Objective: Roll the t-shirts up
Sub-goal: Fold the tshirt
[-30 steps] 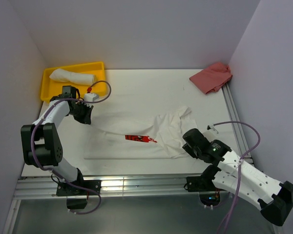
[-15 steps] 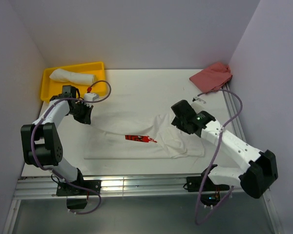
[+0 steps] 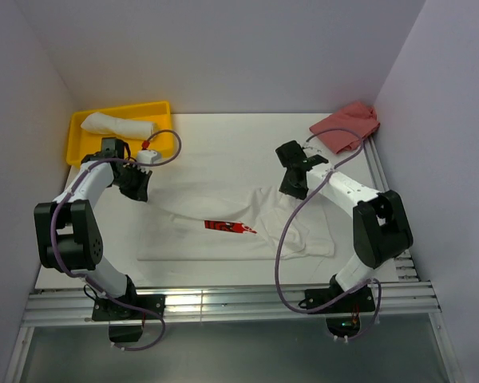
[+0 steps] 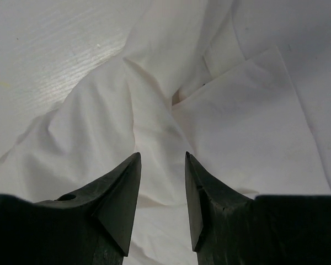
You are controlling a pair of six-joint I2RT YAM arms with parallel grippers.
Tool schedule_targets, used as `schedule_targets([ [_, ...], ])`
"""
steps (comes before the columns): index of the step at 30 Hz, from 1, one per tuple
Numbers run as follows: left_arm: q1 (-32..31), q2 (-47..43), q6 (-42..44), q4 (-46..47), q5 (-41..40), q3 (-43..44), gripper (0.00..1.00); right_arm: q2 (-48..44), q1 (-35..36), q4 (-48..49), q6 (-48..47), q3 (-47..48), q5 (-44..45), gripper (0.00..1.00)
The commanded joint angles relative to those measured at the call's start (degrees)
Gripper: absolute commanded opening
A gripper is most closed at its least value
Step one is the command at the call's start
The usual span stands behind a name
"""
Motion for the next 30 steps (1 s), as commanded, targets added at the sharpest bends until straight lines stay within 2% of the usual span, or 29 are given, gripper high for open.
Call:
schedule_targets([
  [1,0.2,0.6,-0.3,-0.2,-0.1,2.4,0.0,2.1,-1.4,2.8,-3.1,2.8,-2.3,0.44],
  [19,0.1,4.2,-2.9,-0.4,-0.1,6.4,0.0,6.2,-4.3,3.4,-5.7,3.9,-3.6,0.33],
  [23,0.1,4.6,-3.1,-0.4,-0.3,6.6,0.0,4.6,-4.6,3.8,-6.3,3.0,-4.0,0.39],
  [30,0.0,4.6,-3.5,-0.2,-0.4,6.6,0.0,5.4,-4.8,5.1,-6.5,2.3,-5.6,0.38],
])
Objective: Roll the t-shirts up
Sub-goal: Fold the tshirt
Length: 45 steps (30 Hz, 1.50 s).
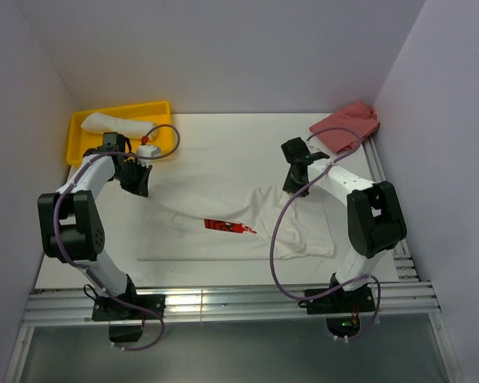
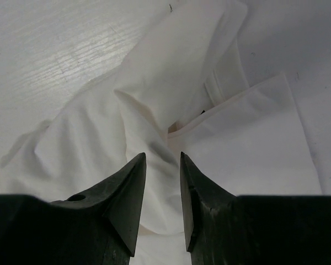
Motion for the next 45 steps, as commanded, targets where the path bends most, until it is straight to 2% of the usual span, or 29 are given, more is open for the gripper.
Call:
schedule_targets([
  [1,-0.1,0.1,-0.6,0.1,0.0,2.2,0.0,0.2,-0.4,2.2,-1.0,0.8,-1.1,0.38],
  [5,-0.2,0.2,-1.1,0.2,-0.4,2.8,0.0,0.8,-0.7,2.6,-1.0,0.9,-1.2,0.31],
  [9,-0.2,0.8,-1.6,0.2,-0.3,3.4,0.0,0.2,-1.6,2.7,-1.4,1.5,-2.0,0.13],
  [12,-0.2,0.7,-2.0,0.6,-0.4,3.6,0.0,-0.6,-2.1,2.5,-1.6,2.0,-2.2,0.06],
  [17,-0.2,-0.3,-3.3,1.9,-0.7,3.6,0.0,-2.7,-3.3,2.3,-1.9,2.3,-2.2,0.0],
  [26,-0.2,-1.3,-5.3,3.4,-1.1,4.2,0.0,-5.3,-5.8,2.4,-2.7,2.1,-3.0,0.0],
  [32,-0.2,-1.3,-5.5,3.1,-0.8,4.2,0.0,-6.1,-6.0,4.5,-3.7,-0.1,-6.2,0.11],
  [39,-0.1,-1.6,-5.3,2.9,-0.8,4.0,0.0,-5.1,-6.0,6.1,-4.2,-1.9,-8.0,0.34],
  [45,-0.2,-1.5,-5.2,2.8,-0.8,3.9,0.0,-3.9,-5.9,6.5,-4.3,-0.9,-9.1,0.43],
])
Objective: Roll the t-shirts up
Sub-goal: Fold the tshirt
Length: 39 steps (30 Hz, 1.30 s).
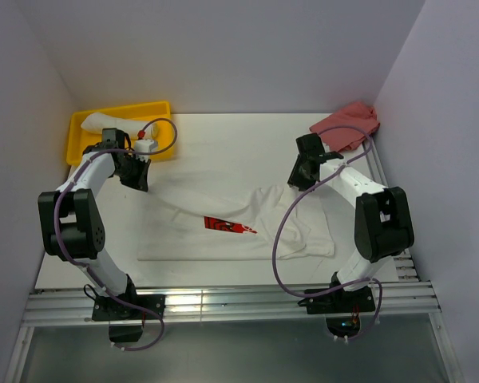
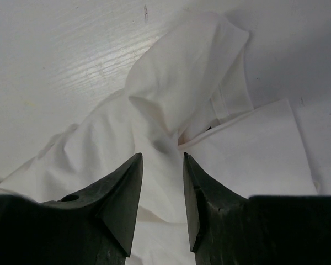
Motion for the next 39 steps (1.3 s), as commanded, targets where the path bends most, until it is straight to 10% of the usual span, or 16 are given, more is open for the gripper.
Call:
schedule_targets([
  [1,-0.2,-2.4,-0.3,1.1,0.2,1.8,0.0,-0.5,-0.2,1.5,-0.9,0.8,-0.7,0.43],
  [13,-0.3,-2.7,-0.2,1.1,0.2,1.3,0.0,1.4,1.9,-0.7,-0.5,1.8,2.6,0.42],
  [19,-0.2,-2.9,-0.3,1.1,0.2,1.1,0.0,1.7,2.3,-2.4,-0.8,2.7,4.5,0.11],
  [25,-0.2,-3.6,0.2,1.3,0.0,0.5,0.0,-1.3,2.3,-2.5,-0.5,-0.1,6.4,0.0],
  [39,0.3,-5.7,1.1,2.4,-1.2,-2.6,0.0,-13.8,0.0,-3.0,2.9,-11.7,10.5,0.0],
])
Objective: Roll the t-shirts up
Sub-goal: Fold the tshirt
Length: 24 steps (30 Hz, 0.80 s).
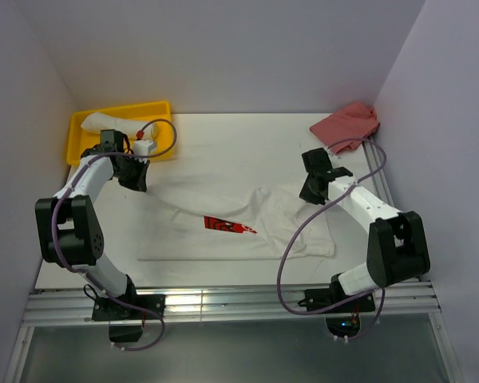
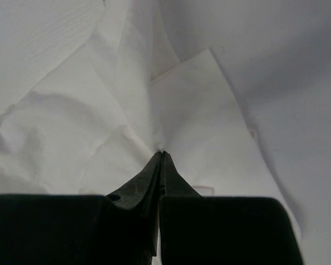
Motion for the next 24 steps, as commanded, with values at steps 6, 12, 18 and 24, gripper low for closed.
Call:
schedule_targets([
  [6,0.3,-2.8,1.3,0.9,0.5,-1.8,0.0,-5.0,-2.2,-0.5,2.2,-6.3,3.4,0.0],
  [12,0.3,-2.6,1.9,0.6,0.9,-2.8,0.0,-5.7,-3.4,1.7,2.5,-10.0,1.9,0.12],
  [18,0.3,-2.7,2.1,0.6,1.3,-3.2,0.0,-5.8,-4.2,1.0,1.6,-6.9,1.6,0.45],
  [24,0.3,-3.2,1.8,0.5,1.5,-3.1,0.0,-4.4,-7.7,2.4,-0.4,0.4,-2.9,0.49],
])
